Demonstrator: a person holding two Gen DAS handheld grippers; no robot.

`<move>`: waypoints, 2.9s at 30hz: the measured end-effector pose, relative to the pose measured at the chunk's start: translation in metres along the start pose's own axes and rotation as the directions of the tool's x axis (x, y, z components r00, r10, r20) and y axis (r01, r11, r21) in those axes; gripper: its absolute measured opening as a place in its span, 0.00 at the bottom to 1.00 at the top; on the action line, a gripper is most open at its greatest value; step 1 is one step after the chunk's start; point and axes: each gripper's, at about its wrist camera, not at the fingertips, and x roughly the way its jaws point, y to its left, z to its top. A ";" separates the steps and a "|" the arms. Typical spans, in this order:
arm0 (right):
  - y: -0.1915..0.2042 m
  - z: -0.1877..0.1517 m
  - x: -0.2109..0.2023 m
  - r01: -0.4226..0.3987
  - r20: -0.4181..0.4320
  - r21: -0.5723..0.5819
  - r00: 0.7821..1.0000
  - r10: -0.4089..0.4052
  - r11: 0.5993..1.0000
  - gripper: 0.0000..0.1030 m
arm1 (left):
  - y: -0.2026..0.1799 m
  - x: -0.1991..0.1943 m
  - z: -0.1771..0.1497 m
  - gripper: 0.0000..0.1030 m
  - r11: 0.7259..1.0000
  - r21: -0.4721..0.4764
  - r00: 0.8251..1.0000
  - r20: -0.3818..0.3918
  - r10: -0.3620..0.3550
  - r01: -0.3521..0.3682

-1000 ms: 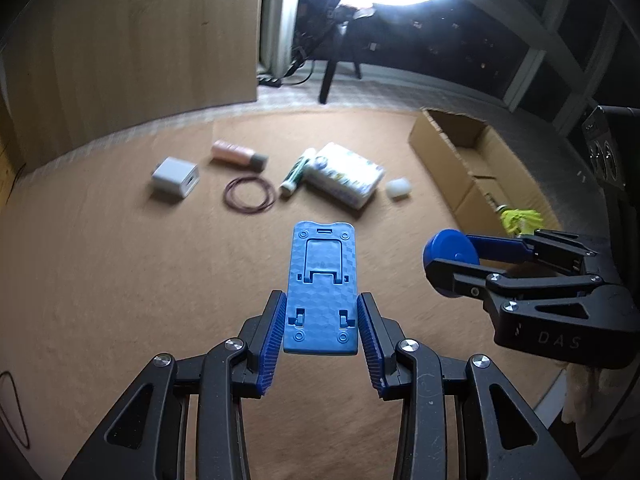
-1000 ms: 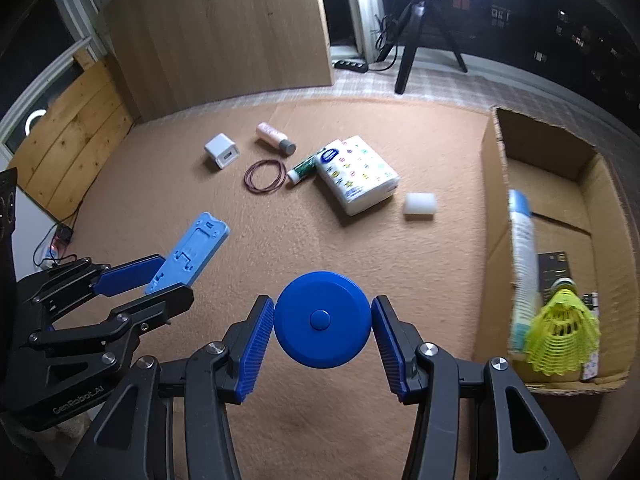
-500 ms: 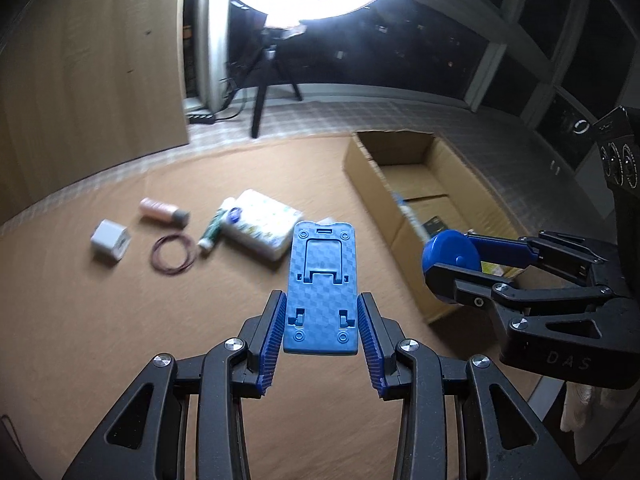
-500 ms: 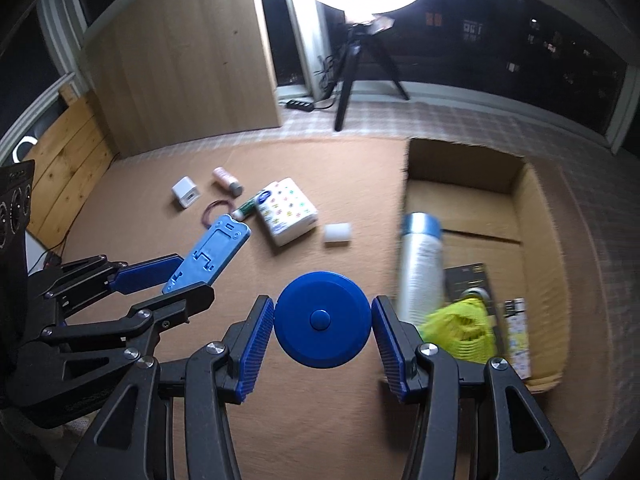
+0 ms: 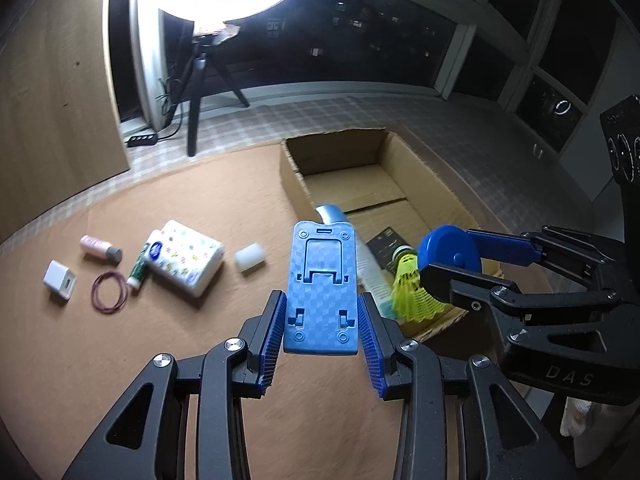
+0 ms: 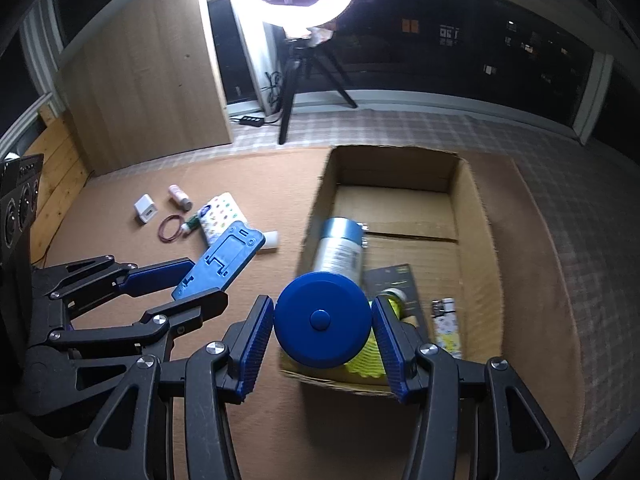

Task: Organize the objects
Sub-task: 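Carry the phone stand and tape measure with both tools over the box, then open both tools to drop the stand and tape measure into the box, then move the right tool to the patterned tissue pack and close on it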

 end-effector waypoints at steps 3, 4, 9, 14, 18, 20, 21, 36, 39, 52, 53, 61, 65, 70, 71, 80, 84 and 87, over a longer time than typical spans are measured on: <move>-0.013 -0.001 0.002 0.014 -0.003 0.016 1.000 -0.013 1.000 0.45 | -0.010 0.009 0.006 0.38 1.000 0.015 1.000 -0.003 0.002 -0.002; -0.018 -0.001 0.003 0.017 -0.004 0.024 1.000 -0.017 1.000 0.45 | -0.012 0.012 0.008 0.38 1.000 0.017 1.000 -0.004 0.002 -0.002; -0.037 -0.004 0.009 0.033 -0.018 0.052 0.999 -0.032 0.998 0.45 | -0.023 0.027 0.015 0.38 0.999 0.033 1.000 -0.017 0.003 -0.002; -0.050 -0.008 0.013 0.041 -0.030 0.073 0.999 -0.039 0.996 0.45 | -0.034 0.035 0.019 0.38 0.999 0.050 1.000 -0.024 0.002 -0.001; -0.055 -0.010 0.015 0.048 -0.033 0.084 0.998 -0.045 0.995 0.45 | -0.038 0.038 0.021 0.38 0.998 0.058 1.000 -0.022 0.009 -0.008; -0.057 -0.010 0.016 0.054 -0.035 0.089 0.998 -0.051 0.995 0.45 | -0.041 0.037 0.022 0.38 0.998 0.063 1.000 -0.016 0.012 -0.011; -0.057 -0.010 0.016 0.057 -0.036 0.090 0.998 -0.054 0.994 0.46 | -0.042 0.036 0.023 0.38 0.998 0.067 1.000 -0.015 0.014 -0.013; -0.045 -0.006 0.006 0.070 -0.006 0.080 0.998 -0.070 0.994 0.46 | -0.034 0.019 0.023 0.39 0.998 0.057 0.999 0.008 0.033 -0.033; -0.036 -0.003 0.004 0.069 0.002 0.068 0.998 -0.069 0.995 0.46 | -0.025 0.013 0.021 0.39 0.998 0.046 0.999 0.012 0.039 -0.040; 0.014 0.010 0.003 0.047 0.028 0.005 0.999 -0.047 0.999 0.48 | 0.031 -0.019 0.006 0.39 0.995 -0.026 0.995 0.028 0.097 -0.097; 0.019 0.011 0.004 0.045 0.027 -0.001 0.999 -0.045 0.999 0.48 | 0.038 -0.023 0.004 0.39 0.994 -0.034 0.994 0.029 0.104 -0.103; 0.050 0.016 0.012 0.025 0.021 -0.036 0.999 -0.024 0.999 0.48 | 0.085 -0.043 -0.013 0.39 0.986 -0.102 0.991 0.018 0.133 -0.130; 0.064 0.018 0.020 0.014 0.003 -0.053 1.000 -0.014 0.998 0.48 | 0.119 -0.052 -0.025 0.39 0.974 -0.169 0.988 0.004 0.155 -0.152; 0.080 0.019 0.034 -0.022 -0.031 -0.071 0.999 0.020 0.997 0.48 | 0.161 -0.063 -0.044 0.39 0.953 -0.231 0.980 -0.015 0.199 -0.197; 0.083 0.019 0.036 -0.026 -0.033 -0.075 0.999 0.023 0.997 0.48 | 0.173 -0.065 -0.048 0.39 0.946 -0.248 0.977 -0.020 0.210 -0.209; 0.095 0.029 0.059 -0.114 -0.062 -0.020 0.992 0.113 0.993 0.50 | 0.230 -0.080 -0.065 0.41 0.909 -0.334 0.966 -0.030 0.256 -0.251; 0.096 0.038 0.069 -0.145 -0.083 0.014 0.986 0.146 0.989 0.50 | 0.244 -0.084 -0.062 0.41 0.898 -0.358 0.964 -0.016 0.267 -0.255; 0.098 0.048 0.079 -0.167 -0.100 0.026 0.981 0.169 0.986 0.50 | 0.252 -0.085 -0.057 0.41 0.896 -0.368 0.964 -0.005 0.264 -0.248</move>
